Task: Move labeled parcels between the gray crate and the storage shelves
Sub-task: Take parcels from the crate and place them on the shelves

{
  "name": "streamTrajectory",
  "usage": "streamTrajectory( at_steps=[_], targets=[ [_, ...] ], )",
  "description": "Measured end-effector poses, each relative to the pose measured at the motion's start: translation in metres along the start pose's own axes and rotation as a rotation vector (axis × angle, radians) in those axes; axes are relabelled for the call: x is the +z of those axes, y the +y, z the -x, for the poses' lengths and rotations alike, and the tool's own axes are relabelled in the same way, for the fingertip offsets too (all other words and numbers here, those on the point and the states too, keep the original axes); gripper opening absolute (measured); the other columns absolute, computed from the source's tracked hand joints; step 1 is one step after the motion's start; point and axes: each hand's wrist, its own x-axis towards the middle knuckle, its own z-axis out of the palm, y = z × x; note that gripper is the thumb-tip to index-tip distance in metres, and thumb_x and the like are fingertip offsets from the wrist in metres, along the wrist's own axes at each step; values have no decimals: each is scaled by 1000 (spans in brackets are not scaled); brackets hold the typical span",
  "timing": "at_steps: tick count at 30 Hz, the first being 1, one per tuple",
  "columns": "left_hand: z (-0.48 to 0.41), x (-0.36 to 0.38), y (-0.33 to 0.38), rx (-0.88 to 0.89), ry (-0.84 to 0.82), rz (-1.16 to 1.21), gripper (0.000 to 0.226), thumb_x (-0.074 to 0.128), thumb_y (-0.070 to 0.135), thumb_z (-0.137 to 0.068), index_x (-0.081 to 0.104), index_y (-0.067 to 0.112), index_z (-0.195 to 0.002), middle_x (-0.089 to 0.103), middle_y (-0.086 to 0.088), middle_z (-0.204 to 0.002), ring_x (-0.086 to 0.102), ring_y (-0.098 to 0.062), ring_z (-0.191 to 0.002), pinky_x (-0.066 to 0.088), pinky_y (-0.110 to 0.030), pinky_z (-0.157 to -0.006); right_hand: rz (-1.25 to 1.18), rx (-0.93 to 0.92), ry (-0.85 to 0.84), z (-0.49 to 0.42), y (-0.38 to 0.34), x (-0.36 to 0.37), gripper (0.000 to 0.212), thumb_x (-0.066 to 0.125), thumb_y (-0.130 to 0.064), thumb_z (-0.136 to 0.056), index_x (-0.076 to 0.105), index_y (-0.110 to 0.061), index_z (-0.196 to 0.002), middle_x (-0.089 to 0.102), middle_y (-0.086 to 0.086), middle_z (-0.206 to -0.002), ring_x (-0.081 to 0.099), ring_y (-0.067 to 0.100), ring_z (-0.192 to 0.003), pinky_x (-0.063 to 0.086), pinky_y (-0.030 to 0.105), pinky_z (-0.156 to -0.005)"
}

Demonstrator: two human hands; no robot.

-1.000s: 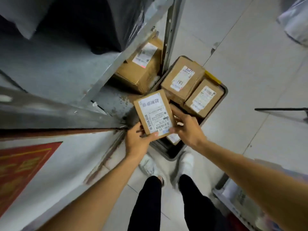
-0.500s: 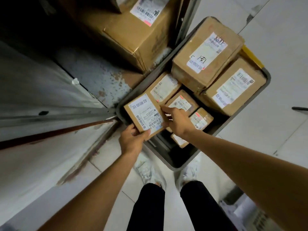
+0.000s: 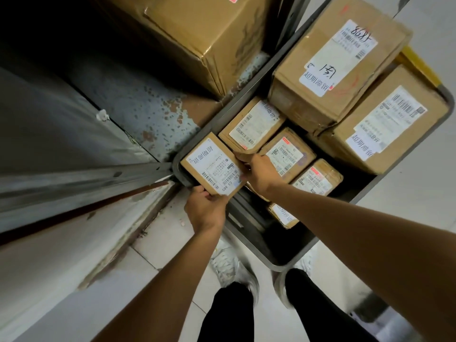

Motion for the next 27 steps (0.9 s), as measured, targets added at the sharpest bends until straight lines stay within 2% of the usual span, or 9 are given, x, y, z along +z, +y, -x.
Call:
streamTrajectory(
  at_steps=[4, 6, 9, 12, 16, 18, 21, 24, 27],
  targets=[
    [-8, 7, 1, -26, -5, -137, 21, 76, 9, -77, 73, 12, -97, 74, -4, -102, 67, -21, -100, 55, -33, -86, 48, 53, -18, -9, 5, 4, 34, 56, -13, -94, 57, -8, -128, 61, 10, -124, 58, 27, -110, 46, 35, -99],
    [-10, 7, 4, -39, -17, -180, 19, 73, 9, -78, 73, 12, -97, 74, -5, -103, 65, -25, -105, 55, -42, -90, 105, 106, -68, -13, 5, 1, 31, 60, -12, -91, 59, 1, -118, 63, 20, -115, 59, 35, -104, 48, 39, -91],
    [-8, 1, 11, -42, -19, -243, 20, 68, 5, -78, 73, 9, -98, 73, -7, -102, 66, -26, -102, 56, -38, -87, 171, 64, -113, -9, -5, -7, 48, 61, -10, -90, 49, -7, -137, 57, 11, -133, 55, 29, -119, 42, 36, -102],
    [5, -15, 23, 1, -64, -298, 17, 70, 7, -79, 73, 10, -96, 73, -6, -102, 65, -23, -99, 53, -27, -71, 248, 30, -123, 7, -22, -25, 53, 62, -16, -92, 43, -13, -142, 53, 9, -137, 52, 27, -124, 41, 34, -103],
    [31, -39, 45, 65, -215, -436, 21, 72, 19, -71, 72, 20, -92, 73, -4, -99, 66, -27, -98, 56, -40, -84, 375, 22, -164, 42, -40, -69, 52, 61, -34, -93, 48, -11, -138, 57, 10, -133, 54, 28, -119, 46, 35, -97],
    [46, -49, 70, 115, -264, -567, 40, 70, 31, -65, 70, 22, -104, 70, -5, -110, 64, -26, -99, 55, -34, -82, 468, 6, -183, 63, -51, -101, 52, 58, -40, -94, 50, -10, -135, 59, 11, -130, 55, 29, -116, 48, 36, -94],
    [81, -65, 133, 195, -311, -708, 49, 73, 21, -76, 62, 15, -124, 58, -11, -126, 59, -29, -109, 48, -27, -84, 543, -10, -182, 99, -73, -157, 55, 54, -48, -94, 50, -11, -135, 59, 12, -127, 57, 29, -110, 48, 38, -91],
    [119, -76, 202, 322, -384, -795, 46, 74, 20, -79, 61, 16, -122, 59, -11, -125, 58, -26, -110, 47, -28, -90, 586, -1, -120, 140, -101, -213, 51, 52, -50, -94, 54, -10, -127, 60, 11, -121, 57, 28, -106, 48, 36, -87],
    [173, -85, 275, 474, -460, -885, 45, 76, 21, -79, 61, 19, -121, 59, -8, -123, 60, -22, -105, 50, -32, -93, 609, 9, -52, 188, -133, -272, 55, 49, -51, -95, 50, -12, -133, 56, 11, -129, 55, 29, -115, 47, 40, -95]
  ],
)
